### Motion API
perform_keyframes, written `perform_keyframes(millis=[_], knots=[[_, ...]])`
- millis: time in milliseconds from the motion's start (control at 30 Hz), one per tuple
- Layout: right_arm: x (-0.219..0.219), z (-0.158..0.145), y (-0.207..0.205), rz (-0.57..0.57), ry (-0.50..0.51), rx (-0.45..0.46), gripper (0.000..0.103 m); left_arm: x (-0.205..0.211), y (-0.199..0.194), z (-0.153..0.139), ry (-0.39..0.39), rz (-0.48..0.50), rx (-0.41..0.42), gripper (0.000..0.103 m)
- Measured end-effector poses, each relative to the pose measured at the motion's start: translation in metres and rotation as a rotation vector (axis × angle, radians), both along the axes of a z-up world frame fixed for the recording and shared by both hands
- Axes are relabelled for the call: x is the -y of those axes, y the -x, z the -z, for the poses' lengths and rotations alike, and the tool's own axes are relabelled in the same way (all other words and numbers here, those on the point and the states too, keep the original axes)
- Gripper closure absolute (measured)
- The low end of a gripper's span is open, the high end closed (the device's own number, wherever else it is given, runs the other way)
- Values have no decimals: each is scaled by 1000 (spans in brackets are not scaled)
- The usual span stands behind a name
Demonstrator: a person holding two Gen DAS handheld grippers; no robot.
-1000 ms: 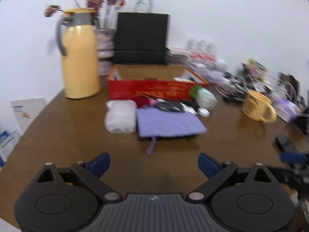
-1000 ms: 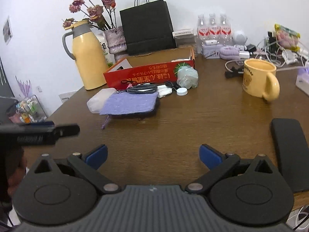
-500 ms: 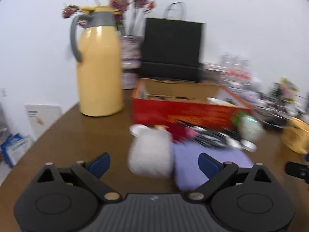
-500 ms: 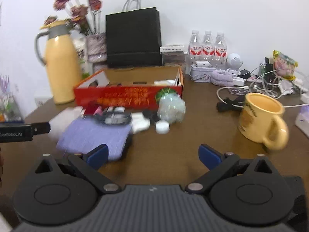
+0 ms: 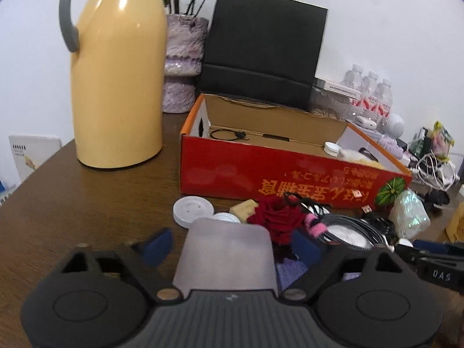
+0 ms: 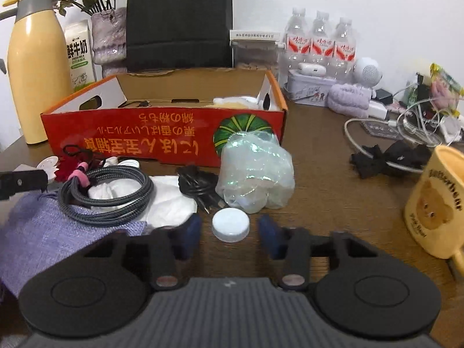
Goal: Organize objects
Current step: 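Grasp a white cap with right while left grasps the clear plastic container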
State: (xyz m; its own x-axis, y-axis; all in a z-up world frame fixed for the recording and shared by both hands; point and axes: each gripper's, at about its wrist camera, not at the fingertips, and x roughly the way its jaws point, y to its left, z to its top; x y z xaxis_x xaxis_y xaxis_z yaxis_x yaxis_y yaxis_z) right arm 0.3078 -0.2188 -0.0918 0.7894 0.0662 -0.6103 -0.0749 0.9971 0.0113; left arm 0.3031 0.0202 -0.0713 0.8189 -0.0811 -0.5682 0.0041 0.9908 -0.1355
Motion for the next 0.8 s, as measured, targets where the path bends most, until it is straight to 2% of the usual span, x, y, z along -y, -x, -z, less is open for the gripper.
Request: perform_keyframes(millis=[33,100,167,300,467,533,667,800], knots=[[1,0,-2,3,-11,5,63,-3,-4,1,6,-13,-17,39],[2,0,-5,11,-12,2,74,-11,-7,3,47,-28,-34,39],[3,0,-7,17,-23,4,74,-13,-4,1,52,-37,-34,39],[6,-6,8,3,-68,11,74,-9,16,-9,-2,-72,3,39],[5,-29,70,-46,-84,75,74,-7,83,-36,-33,-65,78,40],[4,-32,99,-78,-96,63,74,-3,117,-40,-47,-39,85,40],[-6,-27,149,-144,-92,34,74,16,158,-27,-92,29,28,40],[-16,-16,179,-176,-90,1,74,30,175,-11,-86,47,-31,40]])
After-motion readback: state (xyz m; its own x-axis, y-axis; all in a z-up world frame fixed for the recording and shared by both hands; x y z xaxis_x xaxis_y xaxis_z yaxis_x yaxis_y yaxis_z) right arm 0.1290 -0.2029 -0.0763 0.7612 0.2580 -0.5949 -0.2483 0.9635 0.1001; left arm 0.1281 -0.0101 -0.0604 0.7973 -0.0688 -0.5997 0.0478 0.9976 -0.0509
